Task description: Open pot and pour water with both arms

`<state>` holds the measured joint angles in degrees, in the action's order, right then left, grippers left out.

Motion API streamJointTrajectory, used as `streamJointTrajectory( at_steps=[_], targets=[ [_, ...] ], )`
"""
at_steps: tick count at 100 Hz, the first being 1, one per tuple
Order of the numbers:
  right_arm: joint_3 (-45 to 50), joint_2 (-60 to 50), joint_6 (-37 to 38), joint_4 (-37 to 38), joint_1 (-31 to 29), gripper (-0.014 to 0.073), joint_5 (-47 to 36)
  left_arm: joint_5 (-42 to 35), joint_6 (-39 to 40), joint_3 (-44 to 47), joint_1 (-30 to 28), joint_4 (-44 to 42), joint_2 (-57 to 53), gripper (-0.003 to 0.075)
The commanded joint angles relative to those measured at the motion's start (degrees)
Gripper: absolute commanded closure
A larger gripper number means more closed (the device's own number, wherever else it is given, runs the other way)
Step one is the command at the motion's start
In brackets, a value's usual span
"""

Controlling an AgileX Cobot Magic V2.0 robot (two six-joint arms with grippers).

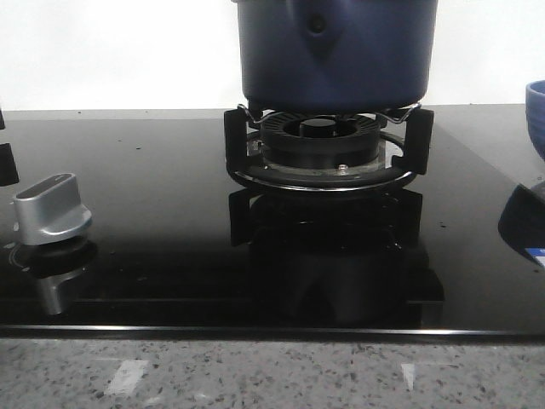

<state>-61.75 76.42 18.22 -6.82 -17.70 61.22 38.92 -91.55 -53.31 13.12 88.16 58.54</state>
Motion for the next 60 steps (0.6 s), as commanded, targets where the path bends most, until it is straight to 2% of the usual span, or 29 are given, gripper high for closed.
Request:
streamJointTrajectory(
  at_steps=[1,20,31,48,60],
  targets=[
    [-0.53,-0.18,-0.65,-1.3,-0.37,0.0284,-2.49,0.69,0.54,-1.91,-0.08,5.06,-1.22,0.0449],
    [-0.22,1.64,-0.65,-4.63,-0.37,0.0307,-3.12,0.69,0.54,-1.91,-0.08,5.06,-1.22,0.0449],
    [-0.22,1.85,-0.65,-4.63,-0.37,0.042,-3.63,0.69,0.54,-1.91,-0.08,5.06,-1.22,0.0449],
    [-0.22,1.85,-1.54,-4.63,-0.37,0.067,-4.1,0.58,0.54,-1.91,-0.08,5.06,-1.22,0.0449],
    [-0.22,1.75,-3.03,-4.63,-0.37,0.0667,-4.0,0.58,0.54,-1.91,-0.08,5.06,-1.22,0.0449]
  ],
)
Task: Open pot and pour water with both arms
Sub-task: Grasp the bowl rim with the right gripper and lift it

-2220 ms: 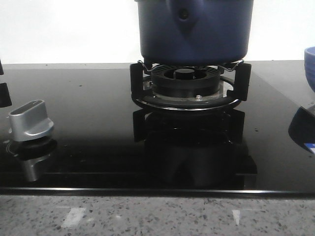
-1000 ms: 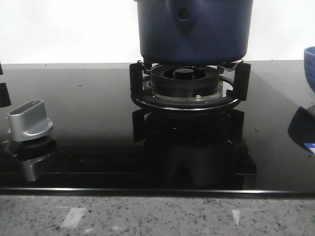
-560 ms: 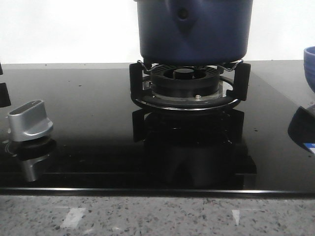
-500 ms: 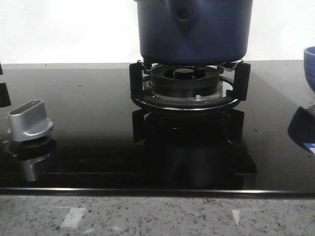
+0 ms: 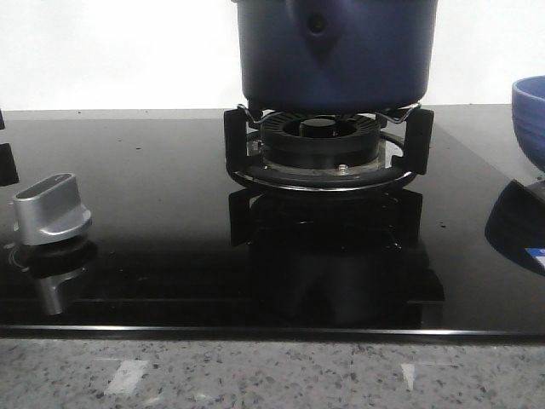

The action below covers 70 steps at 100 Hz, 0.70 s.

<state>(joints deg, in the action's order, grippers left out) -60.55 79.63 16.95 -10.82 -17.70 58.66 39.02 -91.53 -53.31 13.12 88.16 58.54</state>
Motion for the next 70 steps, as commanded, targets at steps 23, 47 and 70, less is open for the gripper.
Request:
streamJointTrajectory(
  at_steps=[23,47,70],
  targets=[
    [-3.82,-1.67,-1.8,-0.72,-0.26,0.0667,0.61,0.38,0.51,-1.91,-0.08,5.06,-1.22,0.0449],
    [-12.59,-3.42,-2.89,-0.94,0.47,0.0666,2.68,0.26,0.51,-1.91,-0.08,5.06,-1.22,0.0449],
    [-25.81,-3.19,-3.94,-0.94,4.83,0.0656,6.66,0.26,0.51,-1.91,-0.08,5.06,-1.22,0.0449]
  ],
)
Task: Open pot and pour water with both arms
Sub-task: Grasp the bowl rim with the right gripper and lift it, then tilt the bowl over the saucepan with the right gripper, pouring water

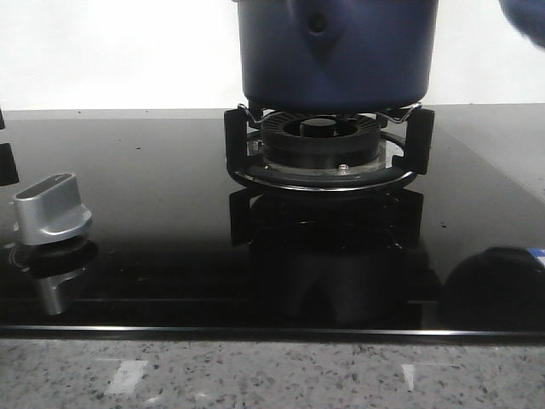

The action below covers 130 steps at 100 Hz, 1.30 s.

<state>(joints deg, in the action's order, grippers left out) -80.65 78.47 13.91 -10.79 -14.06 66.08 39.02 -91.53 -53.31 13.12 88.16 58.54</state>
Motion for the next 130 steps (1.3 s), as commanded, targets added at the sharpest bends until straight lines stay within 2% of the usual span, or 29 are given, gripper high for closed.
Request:
streamJointTrajectory(
  at_steps=[1,32,64,88,130],
  targets=[
    [-6.49,-2.03,-0.89,-0.97,1.45,0.0656,-0.56,0.26,0.51,-1.91,-0.08,5.06,-1.22,0.0449],
    [-22.39,1.75,-1.67,-0.97,9.35,0.0656,5.27,0.26,0.51,-1.91,-0.08,5.06,-1.22,0.0449],
    [-27.42,5.71,-1.67,0.46,18.94,0.0656,4.64,0.71,0.51,-1.91,-0.08,5.06,-1.22,0.0449],
    [-27.42,5.83,-1.67,6.21,23.32,0.0656,-1.26,1.12,0.51,-1.91,-0.08,5.06,-1.22,0.0449],
    [-27.42,7.05,-0.6,26.64,32.3,0.0655,-6.06,1.12,0.51,-1.91,-0.08,6.4,-1.22,0.0449]
  ],
)
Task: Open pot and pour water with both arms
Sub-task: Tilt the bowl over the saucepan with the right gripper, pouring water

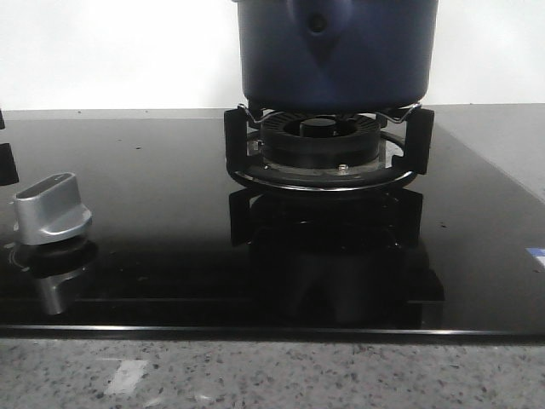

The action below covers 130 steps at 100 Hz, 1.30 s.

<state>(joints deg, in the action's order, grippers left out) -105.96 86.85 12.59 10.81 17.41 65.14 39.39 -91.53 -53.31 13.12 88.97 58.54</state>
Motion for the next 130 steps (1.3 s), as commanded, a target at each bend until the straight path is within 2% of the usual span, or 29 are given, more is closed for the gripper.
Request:
streamJointTrajectory(
  at_steps=[1,42,91,130],
  targets=[
    [-2.1,-1.2,0.72,5.3,0.77,0.0655,-5.11,0.75,0.51,-1.91,-0.08,5.58,-1.22,0.0449],
    [-2.1,1.36,5.24,22.66,8.91,0.0655,-5.47,0.75,0.51,-1.91,-0.08,6.34,-1.22,0.045],
    [-1.9,2.32,7.71,41.02,14.83,0.0655,-4.57,0.75,0.51,-1.91,-0.08,6.34,-1.22,0.0449],
    [-1.9,2.32,7.71,45.91,14.83,0.0655,-5.17,0.75,0.51,-1.91,-0.08,6.34,-1.22,0.045]
  ],
)
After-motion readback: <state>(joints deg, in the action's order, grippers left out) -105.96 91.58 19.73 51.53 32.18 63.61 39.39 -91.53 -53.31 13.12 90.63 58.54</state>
